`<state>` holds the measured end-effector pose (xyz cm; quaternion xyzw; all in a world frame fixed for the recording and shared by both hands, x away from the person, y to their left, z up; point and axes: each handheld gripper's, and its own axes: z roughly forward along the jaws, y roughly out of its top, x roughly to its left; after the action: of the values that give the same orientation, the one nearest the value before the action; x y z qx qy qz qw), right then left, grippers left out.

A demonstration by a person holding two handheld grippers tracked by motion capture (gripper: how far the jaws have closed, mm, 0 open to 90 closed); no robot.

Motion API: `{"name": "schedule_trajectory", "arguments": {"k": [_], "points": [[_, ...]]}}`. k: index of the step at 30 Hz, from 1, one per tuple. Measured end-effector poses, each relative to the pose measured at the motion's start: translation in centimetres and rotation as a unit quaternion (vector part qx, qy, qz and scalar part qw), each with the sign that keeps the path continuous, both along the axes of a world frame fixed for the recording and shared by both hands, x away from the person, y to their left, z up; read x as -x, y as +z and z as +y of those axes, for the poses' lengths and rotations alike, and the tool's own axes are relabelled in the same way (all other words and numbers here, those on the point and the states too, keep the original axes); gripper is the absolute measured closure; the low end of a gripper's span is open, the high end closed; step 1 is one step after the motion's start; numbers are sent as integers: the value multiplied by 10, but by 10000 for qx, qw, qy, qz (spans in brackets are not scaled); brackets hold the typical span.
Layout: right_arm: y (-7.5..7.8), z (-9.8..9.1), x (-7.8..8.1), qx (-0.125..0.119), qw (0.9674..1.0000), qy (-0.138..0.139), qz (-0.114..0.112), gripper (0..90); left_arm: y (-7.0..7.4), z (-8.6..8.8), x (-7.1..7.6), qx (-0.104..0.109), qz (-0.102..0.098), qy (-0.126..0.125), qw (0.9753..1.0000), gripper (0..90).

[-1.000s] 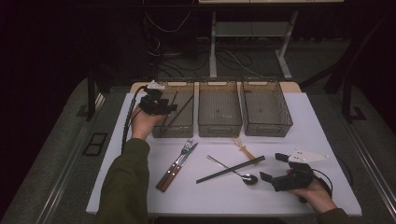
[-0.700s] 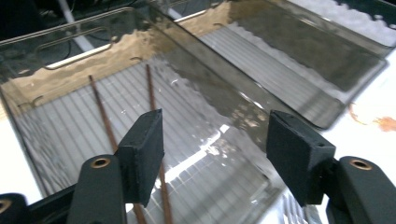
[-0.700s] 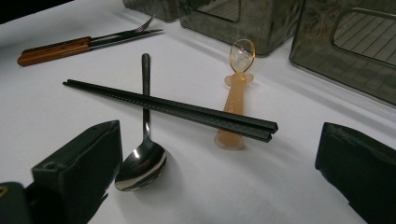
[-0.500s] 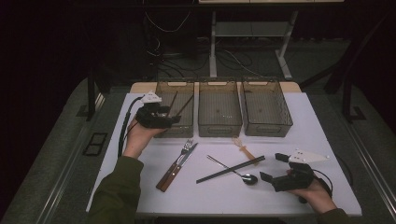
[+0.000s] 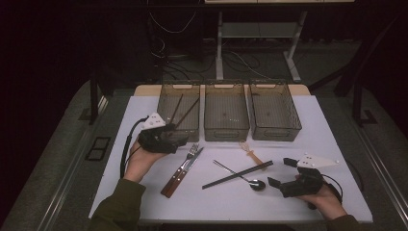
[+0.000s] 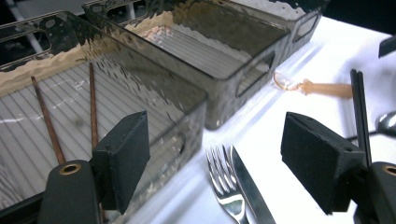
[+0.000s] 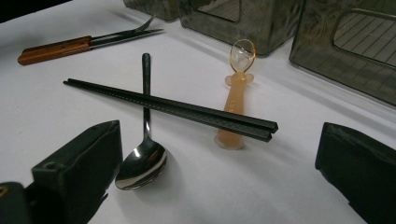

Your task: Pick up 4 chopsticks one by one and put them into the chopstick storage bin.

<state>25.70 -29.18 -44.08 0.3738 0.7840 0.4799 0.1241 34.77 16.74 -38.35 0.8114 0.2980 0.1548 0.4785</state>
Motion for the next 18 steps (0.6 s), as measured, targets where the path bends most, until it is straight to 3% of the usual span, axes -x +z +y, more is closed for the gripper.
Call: {"name": "schedule_trajectory", "arguments": {"k": [3, 9, 18], "points": [[0, 0, 0, 1, 10000, -12, 7, 9, -4, 2, 11, -1, -24, -20, 10000, 197], [1, -1, 1, -12, 10000, -11, -22, 9, -16, 3, 29, 81, 134, -115, 9998, 150], [1, 0, 1, -14, 10000, 22, -47, 9, -30, -10, 45, 63, 333, -505, 9981, 135]]}}
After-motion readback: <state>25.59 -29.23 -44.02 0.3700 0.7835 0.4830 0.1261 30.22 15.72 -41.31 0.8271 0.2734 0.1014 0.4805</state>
